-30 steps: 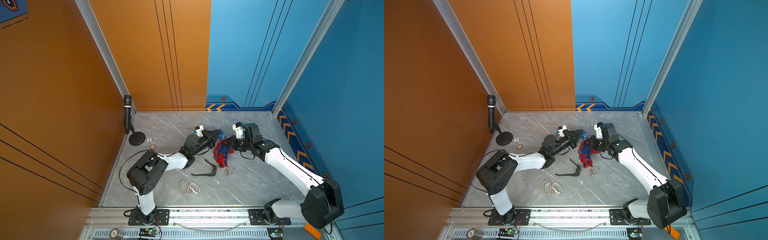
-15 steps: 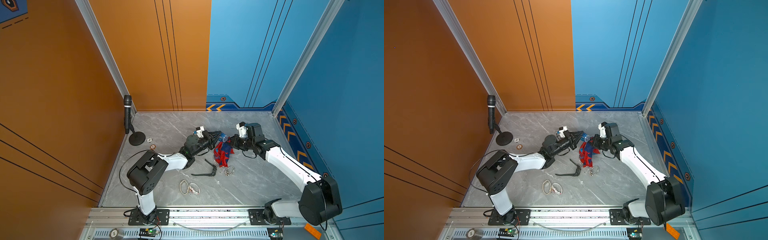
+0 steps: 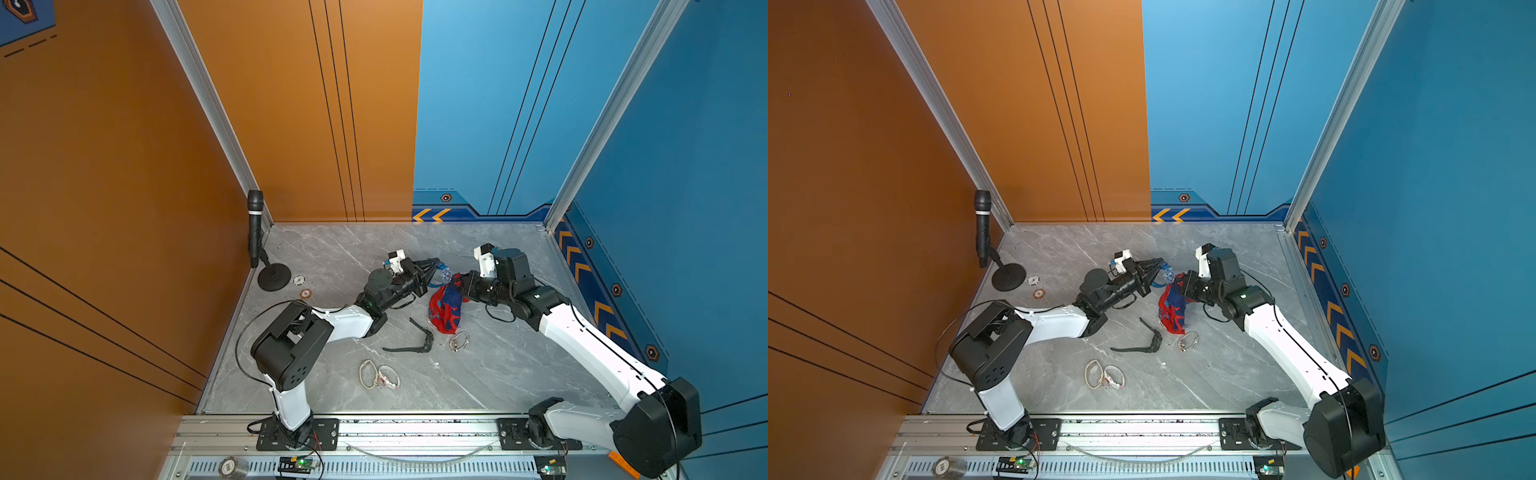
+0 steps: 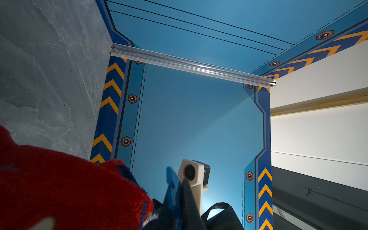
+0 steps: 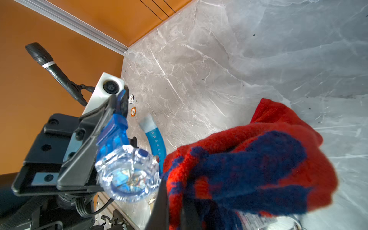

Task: Wipe the watch dial
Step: Wipe the dirt from the watch dial, then place the watch at the center of the board.

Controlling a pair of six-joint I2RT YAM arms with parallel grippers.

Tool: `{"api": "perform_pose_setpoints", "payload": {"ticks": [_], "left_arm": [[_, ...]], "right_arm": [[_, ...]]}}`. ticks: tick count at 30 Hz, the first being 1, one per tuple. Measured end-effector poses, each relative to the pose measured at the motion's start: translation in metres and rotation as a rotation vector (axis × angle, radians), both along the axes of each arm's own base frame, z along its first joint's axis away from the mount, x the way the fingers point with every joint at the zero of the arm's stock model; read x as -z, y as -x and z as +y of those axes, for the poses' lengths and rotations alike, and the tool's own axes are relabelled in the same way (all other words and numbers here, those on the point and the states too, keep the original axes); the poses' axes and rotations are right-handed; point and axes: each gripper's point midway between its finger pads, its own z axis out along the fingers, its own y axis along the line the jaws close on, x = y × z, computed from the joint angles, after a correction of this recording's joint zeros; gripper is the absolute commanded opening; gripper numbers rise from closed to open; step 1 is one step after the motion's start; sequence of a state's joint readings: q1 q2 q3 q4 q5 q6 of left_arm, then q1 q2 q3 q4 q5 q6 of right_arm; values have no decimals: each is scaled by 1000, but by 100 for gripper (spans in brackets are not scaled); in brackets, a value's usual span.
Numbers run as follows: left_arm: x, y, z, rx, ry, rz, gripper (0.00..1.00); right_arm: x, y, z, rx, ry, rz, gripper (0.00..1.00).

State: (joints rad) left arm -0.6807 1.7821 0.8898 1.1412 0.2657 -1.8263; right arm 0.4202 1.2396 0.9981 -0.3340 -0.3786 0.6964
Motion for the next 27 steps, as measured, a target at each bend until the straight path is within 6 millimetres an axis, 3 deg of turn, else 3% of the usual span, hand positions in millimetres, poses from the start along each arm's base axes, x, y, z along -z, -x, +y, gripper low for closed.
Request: {"api": "perform_pose_setpoints", "payload": {"ticks": [4, 7, 14, 20, 27], "left_arm": [[10, 0, 8, -10, -24, 21, 0], [36, 0, 22, -17, -111, 64, 0], [110, -5, 92, -63, -582, 186, 0], [126, -7, 137, -33, -874, 226, 0], [165, -3, 149, 99, -1053, 318, 0]], "right_arm": [[4, -3, -6, 23, 43, 18, 0], [3, -5, -13, 39, 96, 4, 0], [7, -5, -23, 45, 167, -3, 0], [8, -4, -23, 41, 169, -3, 0], [12, -5, -22, 39, 172, 7, 0]]}}
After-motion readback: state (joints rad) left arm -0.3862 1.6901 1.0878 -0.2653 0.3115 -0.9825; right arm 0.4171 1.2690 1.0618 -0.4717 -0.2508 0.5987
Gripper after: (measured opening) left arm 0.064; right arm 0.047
